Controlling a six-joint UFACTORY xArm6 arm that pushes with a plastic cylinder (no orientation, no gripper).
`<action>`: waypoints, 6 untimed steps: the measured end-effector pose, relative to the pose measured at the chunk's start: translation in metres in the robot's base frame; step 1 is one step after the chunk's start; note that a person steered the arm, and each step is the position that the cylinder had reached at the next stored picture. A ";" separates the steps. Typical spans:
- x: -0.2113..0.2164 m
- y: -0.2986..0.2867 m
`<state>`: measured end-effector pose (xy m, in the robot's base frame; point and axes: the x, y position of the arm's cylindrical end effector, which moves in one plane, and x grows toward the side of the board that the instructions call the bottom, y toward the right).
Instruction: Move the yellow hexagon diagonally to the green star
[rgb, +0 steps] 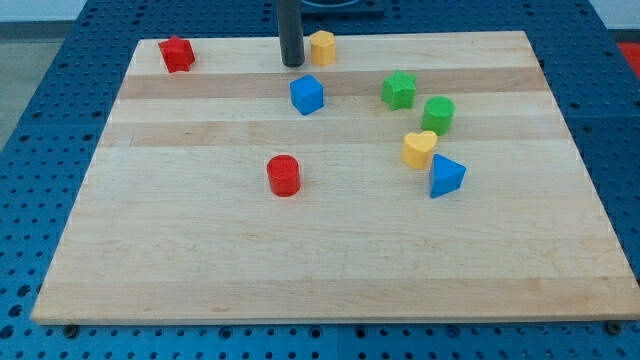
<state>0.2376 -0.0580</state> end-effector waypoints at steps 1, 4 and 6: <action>-0.017 0.000; -0.021 0.033; -0.021 0.033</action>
